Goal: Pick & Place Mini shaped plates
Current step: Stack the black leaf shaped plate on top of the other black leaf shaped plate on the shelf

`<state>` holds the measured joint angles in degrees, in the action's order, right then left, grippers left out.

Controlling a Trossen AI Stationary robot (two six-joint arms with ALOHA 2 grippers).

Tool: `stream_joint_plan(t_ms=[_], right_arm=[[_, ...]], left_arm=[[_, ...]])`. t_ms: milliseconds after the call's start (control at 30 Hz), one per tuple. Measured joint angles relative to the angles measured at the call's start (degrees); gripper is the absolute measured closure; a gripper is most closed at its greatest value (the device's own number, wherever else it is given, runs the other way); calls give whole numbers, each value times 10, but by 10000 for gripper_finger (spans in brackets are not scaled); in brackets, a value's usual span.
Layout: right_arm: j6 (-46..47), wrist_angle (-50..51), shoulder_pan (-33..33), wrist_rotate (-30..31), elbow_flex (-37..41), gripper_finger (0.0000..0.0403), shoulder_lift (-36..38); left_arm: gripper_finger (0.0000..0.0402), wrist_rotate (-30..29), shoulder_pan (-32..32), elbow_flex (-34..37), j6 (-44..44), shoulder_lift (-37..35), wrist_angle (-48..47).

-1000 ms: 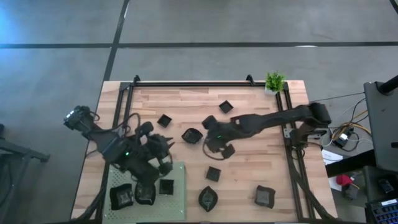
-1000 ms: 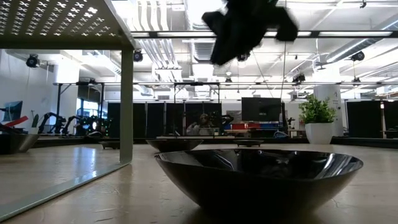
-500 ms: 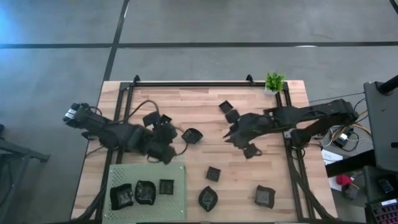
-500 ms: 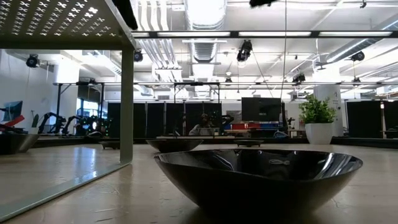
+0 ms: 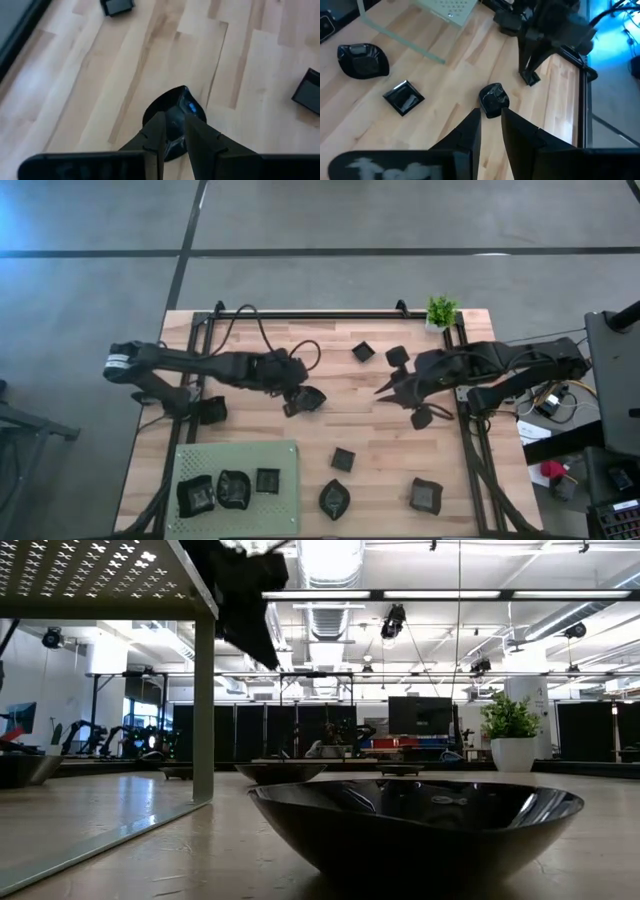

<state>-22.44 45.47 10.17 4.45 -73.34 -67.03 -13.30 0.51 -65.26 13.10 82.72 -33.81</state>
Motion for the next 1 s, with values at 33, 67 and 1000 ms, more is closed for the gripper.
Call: stream_joint_plan(t_ms=[33, 67, 1000], right_arm=[[0, 3, 0, 0, 0, 330, 3], [0, 5, 0, 0, 0, 331, 4], [19, 10, 0, 0, 3, 326, 13]], left_arm=[[335, 10, 7, 12, -6, 0, 17], [335, 15, 14, 24, -11, 0, 30], [335, 33, 66, 216, -25, 7, 271]])
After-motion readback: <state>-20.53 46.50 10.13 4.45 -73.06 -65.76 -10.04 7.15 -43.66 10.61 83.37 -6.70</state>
